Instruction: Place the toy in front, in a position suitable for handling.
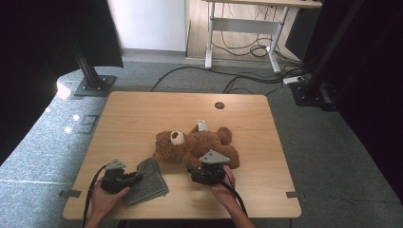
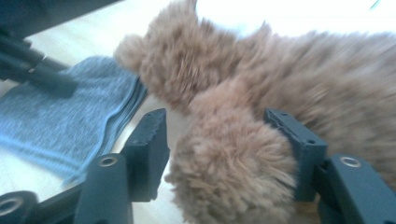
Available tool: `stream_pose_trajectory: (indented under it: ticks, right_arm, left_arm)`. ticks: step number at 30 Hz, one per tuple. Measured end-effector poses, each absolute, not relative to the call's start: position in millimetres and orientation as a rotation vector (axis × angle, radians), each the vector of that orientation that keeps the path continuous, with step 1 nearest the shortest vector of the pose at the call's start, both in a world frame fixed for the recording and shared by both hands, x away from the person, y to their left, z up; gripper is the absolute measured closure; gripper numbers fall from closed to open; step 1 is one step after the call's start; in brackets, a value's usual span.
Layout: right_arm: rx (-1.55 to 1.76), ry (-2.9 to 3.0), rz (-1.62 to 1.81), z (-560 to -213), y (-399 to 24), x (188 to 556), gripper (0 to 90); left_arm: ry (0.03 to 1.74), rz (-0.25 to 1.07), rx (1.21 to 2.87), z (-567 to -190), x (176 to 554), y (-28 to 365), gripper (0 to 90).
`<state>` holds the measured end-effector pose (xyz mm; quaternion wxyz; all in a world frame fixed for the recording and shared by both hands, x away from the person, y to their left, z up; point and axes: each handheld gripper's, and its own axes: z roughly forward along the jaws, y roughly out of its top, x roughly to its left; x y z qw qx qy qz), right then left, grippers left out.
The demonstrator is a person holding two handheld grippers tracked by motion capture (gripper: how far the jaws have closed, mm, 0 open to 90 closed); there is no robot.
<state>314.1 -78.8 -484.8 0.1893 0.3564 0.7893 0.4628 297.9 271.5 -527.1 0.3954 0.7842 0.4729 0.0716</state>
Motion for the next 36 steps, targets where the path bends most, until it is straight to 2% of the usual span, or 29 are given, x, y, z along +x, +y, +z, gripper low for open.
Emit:
stream_pose_trajectory:
  ticks: [4, 8, 12, 16, 20, 27, 36]
  right_arm:
    - [1.004, 2.108, 1.310, -458.4, -89.7, 320.6, 33.3]
    - [1.067, 2.076, 1.298, -444.4, -103.2, 342.4, 27.3]
    - [1.190, 2.079, 1.209, -456.2, -119.0, 367.6, 24.0]
    - [1.254, 2.137, 1.131, -481.2, -131.6, 375.8, 22.4]
    - [1.309, 2.231, 1.230, -493.6, -142.1, 374.6, 30.3]
    - [1.285, 2.381, 1.297, -514.8, -150.0, 361.9, 44.9]
    - [1.227, 2.356, 1.283, -519.1, -145.4, 351.6, 50.2]
  left_arm:
    - [1.189, 0.161, 1.934, -522.6, 296.0, 278.5, 75.6]
    - [1.183, 0.158, 1.875, -519.2, 294.5, 286.4, 76.2]
    - [1.177, 0.123, 1.796, -515.7, 293.1, 295.1, 76.5]
    - [1.161, 0.091, 1.733, -513.5, 293.0, 301.8, 76.7]
    - [1.138, 0.050, 1.669, -509.1, 291.8, 306.1, 76.8]
    - [1.090, 0.056, 1.615, -495.3, 287.7, 304.8, 77.3]
    - [1.062, 0.016, 1.592, -492.4, 288.0, 298.7, 77.3]
